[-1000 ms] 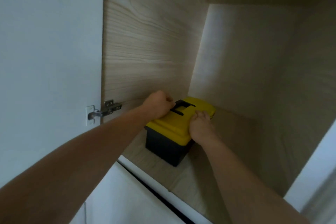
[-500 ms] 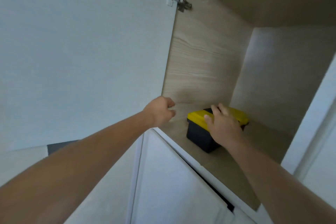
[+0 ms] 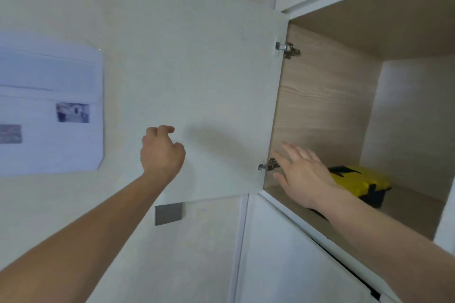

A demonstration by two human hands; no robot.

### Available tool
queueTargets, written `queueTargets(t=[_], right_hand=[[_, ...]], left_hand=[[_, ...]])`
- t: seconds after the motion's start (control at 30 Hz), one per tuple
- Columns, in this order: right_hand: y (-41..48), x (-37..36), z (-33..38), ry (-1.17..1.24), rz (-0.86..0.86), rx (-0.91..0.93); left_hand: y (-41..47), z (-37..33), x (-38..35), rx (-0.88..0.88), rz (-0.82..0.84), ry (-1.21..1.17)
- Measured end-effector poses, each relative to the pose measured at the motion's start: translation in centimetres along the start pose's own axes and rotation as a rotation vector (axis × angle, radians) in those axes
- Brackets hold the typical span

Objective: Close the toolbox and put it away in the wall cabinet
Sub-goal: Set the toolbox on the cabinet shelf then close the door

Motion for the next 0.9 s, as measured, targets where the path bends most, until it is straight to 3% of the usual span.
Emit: queueTargets(t=[0.17,0.27,0.4,0.57,0.73,0.9], right_hand=[[5.4,3.1,6.7,-0.055,-0.053,0.110],[8.4,4.7,10.9,-0.082,-0.089,0.193],[11.4,6.1,14.9,-0.127,-0.112,0.271],[12.2,7.8,17.2,-0.155,-0.162,0.320],[9.9,10.7,18.2,-0.176,-0.339,0.416],[5.5,13.7,18.0,-0.265,-0.618,0.575]], left_hand=[[2.8,4.9,4.3,0.223,-0.100,-0.112],[4.6,7.1,4.8,0.292,-0.063,-0.176],[6.0,8.4,3.6,0.243,0.094,-0.402],[5.8,8.9,3.3,0.235,0.086,-0.413],[0.4,8.0,2.8,-0.040,-0.061,-0.334],[-6.4,4.6,3.7,-0.387,0.019,-0.417]])
Point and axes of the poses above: each hand's wrist, its own y-axis towards the middle knuckle, its own x-axis out of the back of the hand, z = x × y, the point moved 1 cm from there along y, towards the middle knuckle, and after that the axes turned 11 degrees about z, right-handed, at the moved point
